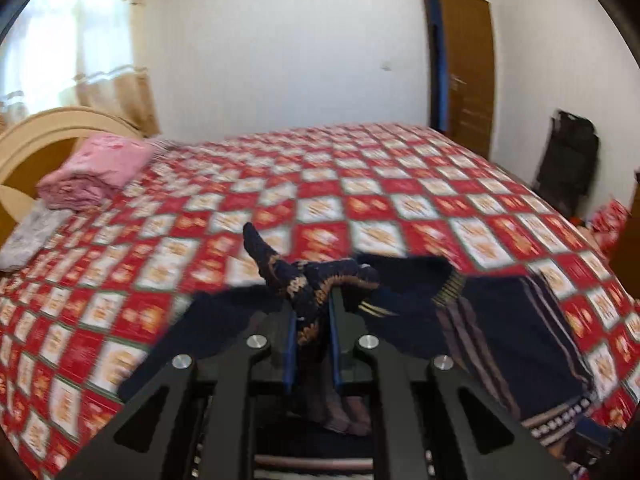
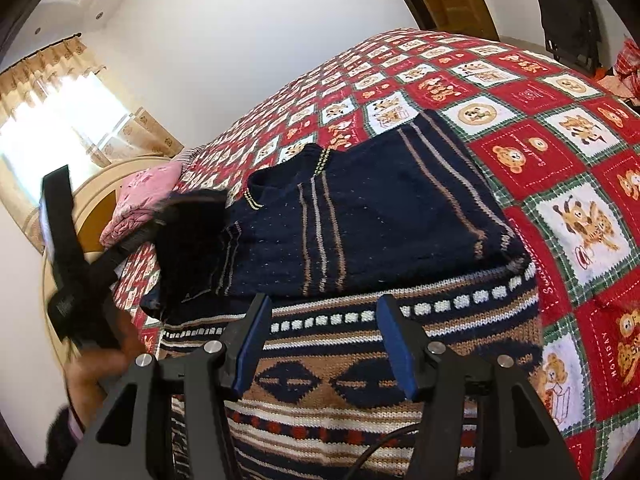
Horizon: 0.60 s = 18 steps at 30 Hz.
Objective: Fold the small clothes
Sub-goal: 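Fold the held sleeve across the sweater body with the left gripper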
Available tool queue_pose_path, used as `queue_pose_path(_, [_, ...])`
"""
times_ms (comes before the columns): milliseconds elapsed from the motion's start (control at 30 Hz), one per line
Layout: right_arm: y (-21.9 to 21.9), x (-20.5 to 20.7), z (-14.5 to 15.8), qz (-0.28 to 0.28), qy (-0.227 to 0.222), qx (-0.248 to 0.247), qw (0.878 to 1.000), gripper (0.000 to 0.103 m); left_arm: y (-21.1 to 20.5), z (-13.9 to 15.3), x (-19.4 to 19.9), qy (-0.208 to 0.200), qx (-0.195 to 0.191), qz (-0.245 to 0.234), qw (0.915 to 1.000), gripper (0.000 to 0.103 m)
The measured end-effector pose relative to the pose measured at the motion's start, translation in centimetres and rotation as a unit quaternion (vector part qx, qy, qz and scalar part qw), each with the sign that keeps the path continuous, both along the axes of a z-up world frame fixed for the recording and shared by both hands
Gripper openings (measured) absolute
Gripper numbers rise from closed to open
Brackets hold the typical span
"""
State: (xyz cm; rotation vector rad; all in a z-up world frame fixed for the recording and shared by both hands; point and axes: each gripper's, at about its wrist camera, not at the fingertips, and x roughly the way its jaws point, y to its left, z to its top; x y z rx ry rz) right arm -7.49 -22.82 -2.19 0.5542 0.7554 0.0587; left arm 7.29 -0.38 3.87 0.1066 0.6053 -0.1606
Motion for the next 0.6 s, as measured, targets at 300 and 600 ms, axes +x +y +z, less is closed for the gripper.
queue_pose_path(300, [-1.1,0.5,0.6,0.027,-0.005,0.029,0.999,0.057,-5.3,-7.4,-3.6,0.117,0.021,-0.106,0.9872,0.052])
queue_pose_path(600, [2.8,8.9,2.1,0.109,0.004,0.039,0.993,0.081,3.3,-3.6,-6.9,0.065,-0.031,-0.073,0.9947,0.091])
